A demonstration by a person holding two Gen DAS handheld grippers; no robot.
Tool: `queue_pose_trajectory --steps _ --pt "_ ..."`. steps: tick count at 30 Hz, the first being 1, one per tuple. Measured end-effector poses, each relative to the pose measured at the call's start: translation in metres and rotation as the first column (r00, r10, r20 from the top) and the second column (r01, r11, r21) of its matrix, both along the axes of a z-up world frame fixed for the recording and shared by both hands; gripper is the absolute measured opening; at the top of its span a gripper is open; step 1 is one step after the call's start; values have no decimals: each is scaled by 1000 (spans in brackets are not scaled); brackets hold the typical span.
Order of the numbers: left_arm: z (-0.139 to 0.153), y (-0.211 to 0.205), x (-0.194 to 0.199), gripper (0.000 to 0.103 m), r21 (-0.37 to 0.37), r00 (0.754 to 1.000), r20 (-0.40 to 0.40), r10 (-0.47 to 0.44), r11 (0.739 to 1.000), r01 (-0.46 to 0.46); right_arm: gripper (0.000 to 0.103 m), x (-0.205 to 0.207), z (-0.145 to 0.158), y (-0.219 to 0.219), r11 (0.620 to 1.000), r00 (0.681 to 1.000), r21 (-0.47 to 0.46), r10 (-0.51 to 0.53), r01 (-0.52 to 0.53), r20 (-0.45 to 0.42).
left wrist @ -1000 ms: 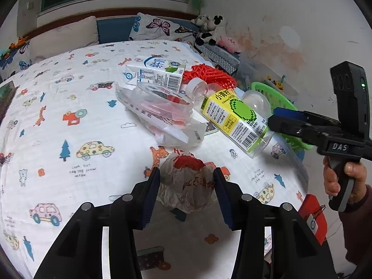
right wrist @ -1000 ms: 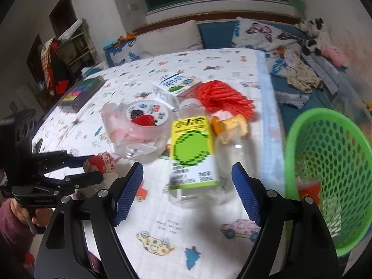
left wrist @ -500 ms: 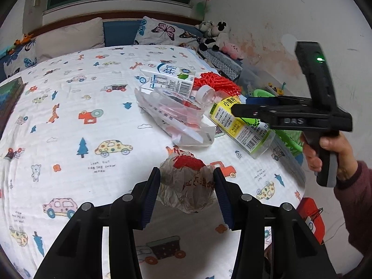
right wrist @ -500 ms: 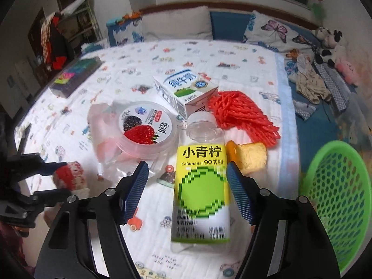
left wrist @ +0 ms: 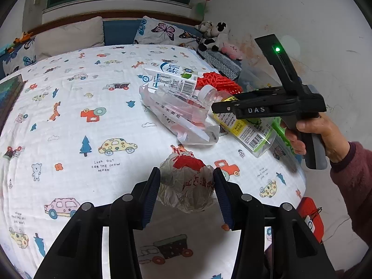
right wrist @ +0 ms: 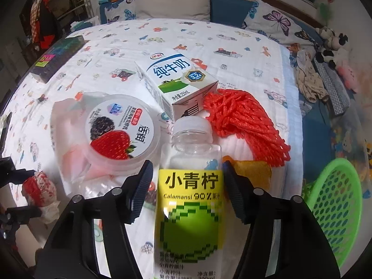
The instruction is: Collect trash
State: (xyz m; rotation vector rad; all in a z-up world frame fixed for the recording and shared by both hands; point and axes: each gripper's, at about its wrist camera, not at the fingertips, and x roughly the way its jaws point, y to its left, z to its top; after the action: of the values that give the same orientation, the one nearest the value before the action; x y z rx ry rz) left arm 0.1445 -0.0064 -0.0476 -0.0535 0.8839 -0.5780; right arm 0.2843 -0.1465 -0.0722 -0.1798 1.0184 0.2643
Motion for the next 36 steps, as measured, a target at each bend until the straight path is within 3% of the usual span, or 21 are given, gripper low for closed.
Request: queue_pose_trajectory --steps 8,15,26,36 --pt "0 0 1 46 -5 1000 1 0 1000 0 55 -12 9 1 1000 999 -2 13 -13 30" --pt "11 -9 -2 46 -8 1000 26 -13 1000 14 55 -49 46 -20 997 990 82 -22 11 139" --pt "37 -34 -6 46 -8 995 83 -55 998 55 55 -116 94 -60 975 950 216 -109 46 293" --pt "67 -61 7 46 -13 988 124 -91 996 93 55 -131 139 -103 961 907 260 -186 89 377"
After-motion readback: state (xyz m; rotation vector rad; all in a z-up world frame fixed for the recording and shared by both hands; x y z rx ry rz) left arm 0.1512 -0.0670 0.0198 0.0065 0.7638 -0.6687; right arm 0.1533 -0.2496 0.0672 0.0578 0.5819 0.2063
